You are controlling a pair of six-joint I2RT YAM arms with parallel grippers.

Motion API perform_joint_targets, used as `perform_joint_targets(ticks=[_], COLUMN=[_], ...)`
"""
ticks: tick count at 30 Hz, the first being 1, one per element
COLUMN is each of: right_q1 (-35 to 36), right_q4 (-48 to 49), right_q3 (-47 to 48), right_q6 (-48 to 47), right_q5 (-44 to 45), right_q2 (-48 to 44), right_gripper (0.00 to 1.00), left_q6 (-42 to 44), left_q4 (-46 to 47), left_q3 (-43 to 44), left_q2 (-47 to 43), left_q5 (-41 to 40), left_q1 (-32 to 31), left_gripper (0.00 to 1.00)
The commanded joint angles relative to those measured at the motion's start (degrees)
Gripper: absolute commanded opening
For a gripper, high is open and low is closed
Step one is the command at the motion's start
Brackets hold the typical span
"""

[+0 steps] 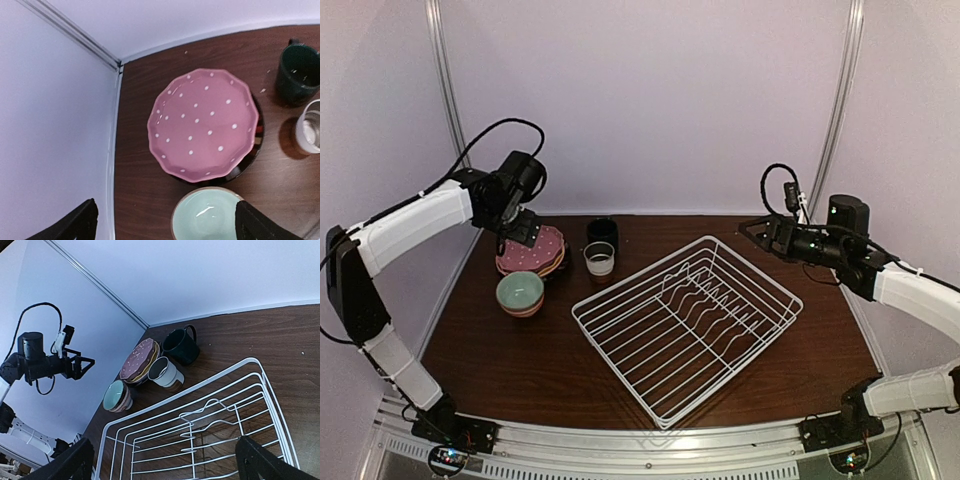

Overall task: Unload the mixed dishes from the dish rack
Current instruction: Reset both arms

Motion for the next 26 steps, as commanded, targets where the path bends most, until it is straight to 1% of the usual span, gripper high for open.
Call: perform_joint_targets(ticks=[1,4,6,9,14,20,26], right_q1=[-0.4,-0.4,-0.3,-0.3,0.7,1.5,1.5], right_q4=[-2.2,-4.4,-6.0,-8.1,-11.6,-12.3,-12.1], right_q3=[1.9,2.9,2.9,2.9,3.6,3.2,2.9], right_q6=[-2.3,-4.3,-6.0,-8.3,-11.5,-12.9,-13.1], right_q5=[-0.6,0.4,1.6,3.1,6.2,7.2,7.7], right_q2=[0.1,0.3,0.4,0.5,0.8,2.0,2.2], right_gripper=[1.00,1.00,1.00,1.00,1.00,1.00,1.00], left_q6=[1.7,1.0,0.4,-0.4,-2.2,-5.5,-7.0], left_q4=[8.8,15.2,18.7,21.8,28.7,34.1,35.8], left_q3=[0.6,-2.1,-4.4,-8.1,-16.9,-22.0,-21.9], left_q2=[-5.4,-10.3,-12.6,-15.0,-17.8,-17.3,-15.3], left_q5=[14.0,21.8,25.7,28.2,33.6,35.4,36.5], left_q1=[0.5,0.7,0.8,0.8,0.9,1.0,1.4], left_gripper=[0.97,0.98,0.97,0.97,0.97,0.97,0.97])
